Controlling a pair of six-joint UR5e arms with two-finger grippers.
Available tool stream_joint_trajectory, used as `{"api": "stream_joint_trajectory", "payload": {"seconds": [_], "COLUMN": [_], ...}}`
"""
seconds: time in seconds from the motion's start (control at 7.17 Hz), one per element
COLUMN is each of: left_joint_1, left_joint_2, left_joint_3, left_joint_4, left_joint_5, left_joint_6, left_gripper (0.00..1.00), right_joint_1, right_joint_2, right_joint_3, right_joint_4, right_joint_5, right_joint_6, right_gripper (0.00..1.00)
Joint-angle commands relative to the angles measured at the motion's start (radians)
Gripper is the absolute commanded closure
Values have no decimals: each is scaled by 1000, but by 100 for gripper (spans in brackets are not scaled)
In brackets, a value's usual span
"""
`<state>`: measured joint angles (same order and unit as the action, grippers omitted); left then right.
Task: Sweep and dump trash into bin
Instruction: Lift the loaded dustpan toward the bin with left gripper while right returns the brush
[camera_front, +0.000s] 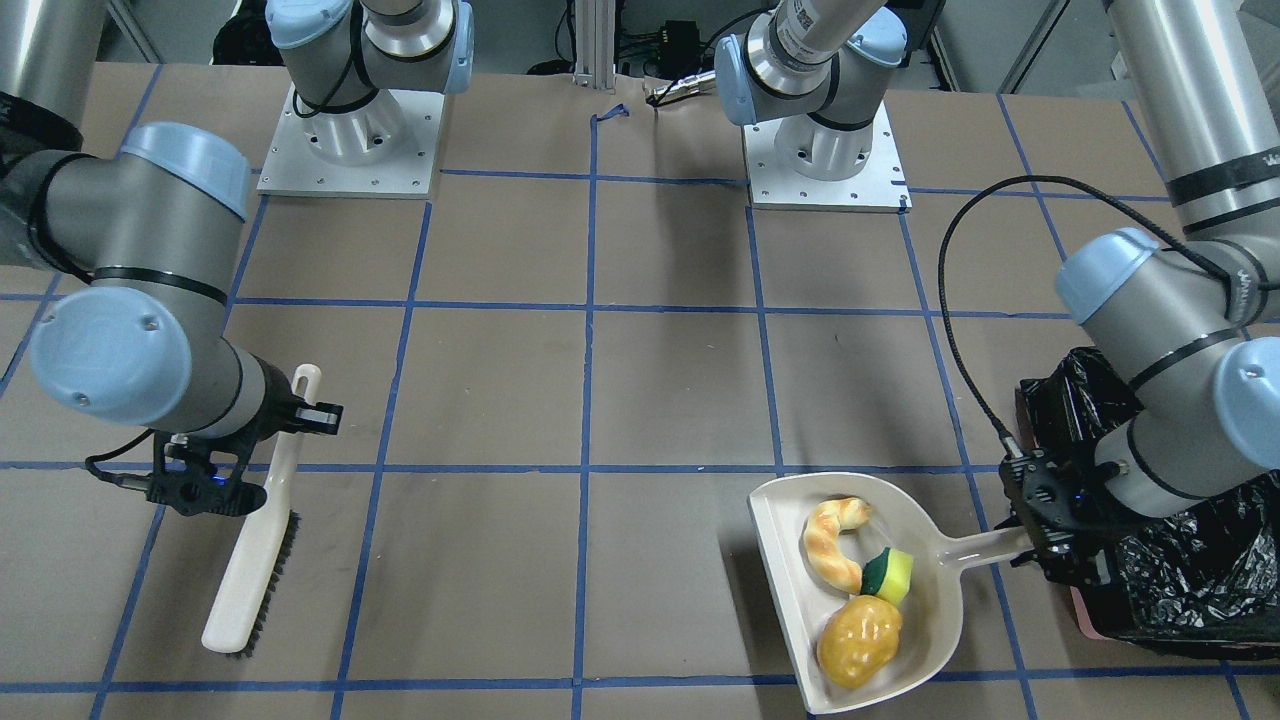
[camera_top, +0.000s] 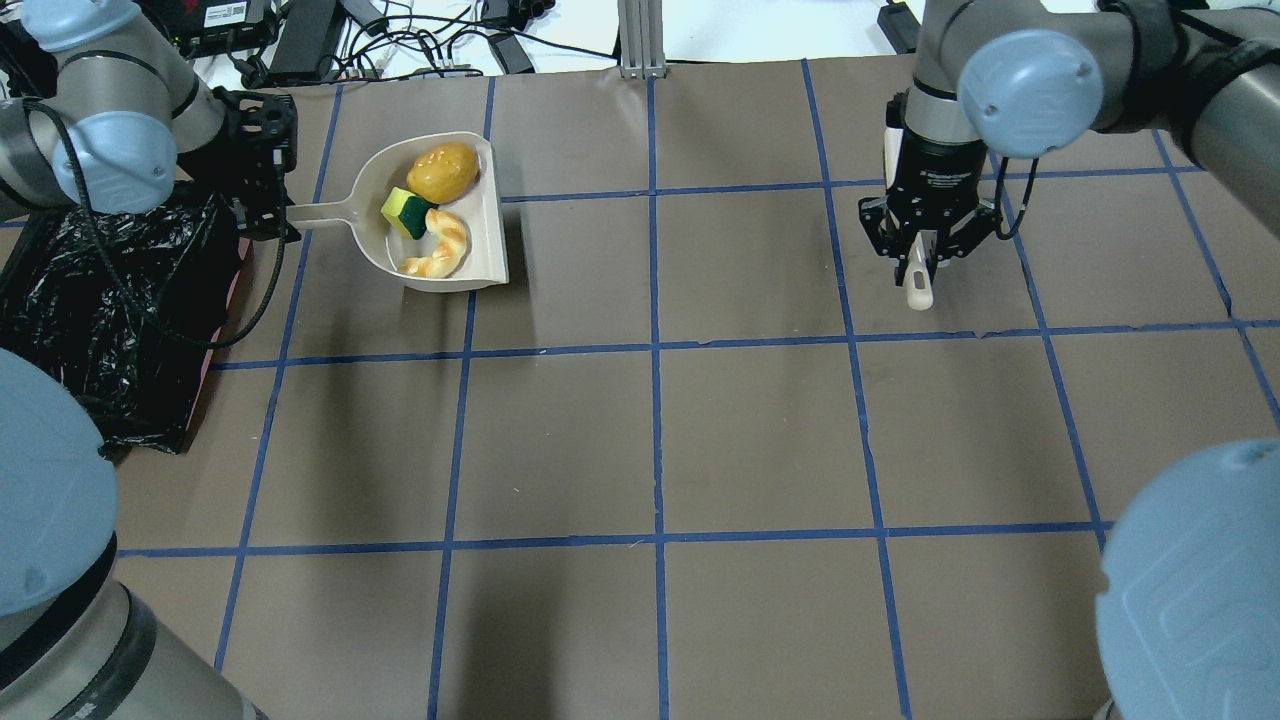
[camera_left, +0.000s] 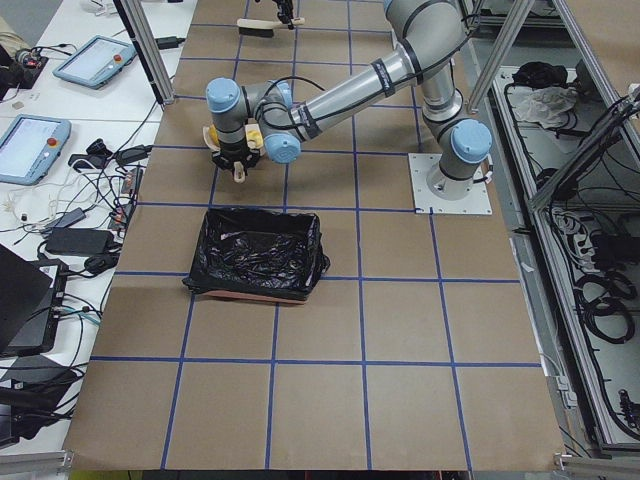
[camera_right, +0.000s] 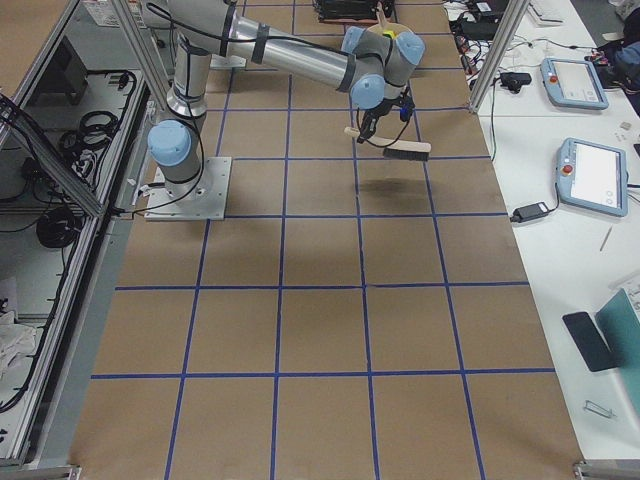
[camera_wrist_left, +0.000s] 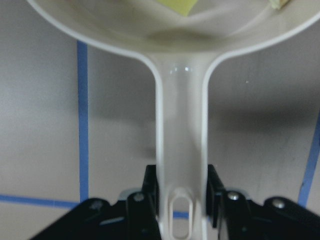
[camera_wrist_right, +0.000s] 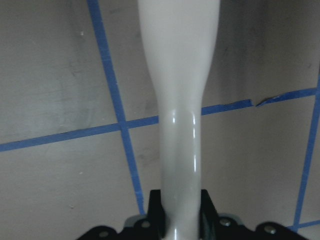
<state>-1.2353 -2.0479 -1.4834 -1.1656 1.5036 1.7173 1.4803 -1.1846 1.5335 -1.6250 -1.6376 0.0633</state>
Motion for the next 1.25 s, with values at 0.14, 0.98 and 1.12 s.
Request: {"api": "stream_joint_trajectory", "payload": {"seconds": [0.14, 0.98, 1.12], "left_joint_1": [103, 434, 504], "left_joint_2": [81, 128, 112], "left_joint_3": [110, 190, 207], "left_joint_4": [-253, -279, -279], "left_joint_5": [4, 72, 72], "left_joint_6": [28, 359, 437], "left_gripper": [93, 93, 94], "right_joint_1": [-138, -244, -244], "right_joint_2": [-17, 11, 17], "right_joint_3": [51, 112, 114], "right_joint_4": [-65, -194, -220], "right_joint_5": [-21, -61, -61], "right_joint_6": [-187, -335, -377], "right_gripper": [100, 100, 100]}}
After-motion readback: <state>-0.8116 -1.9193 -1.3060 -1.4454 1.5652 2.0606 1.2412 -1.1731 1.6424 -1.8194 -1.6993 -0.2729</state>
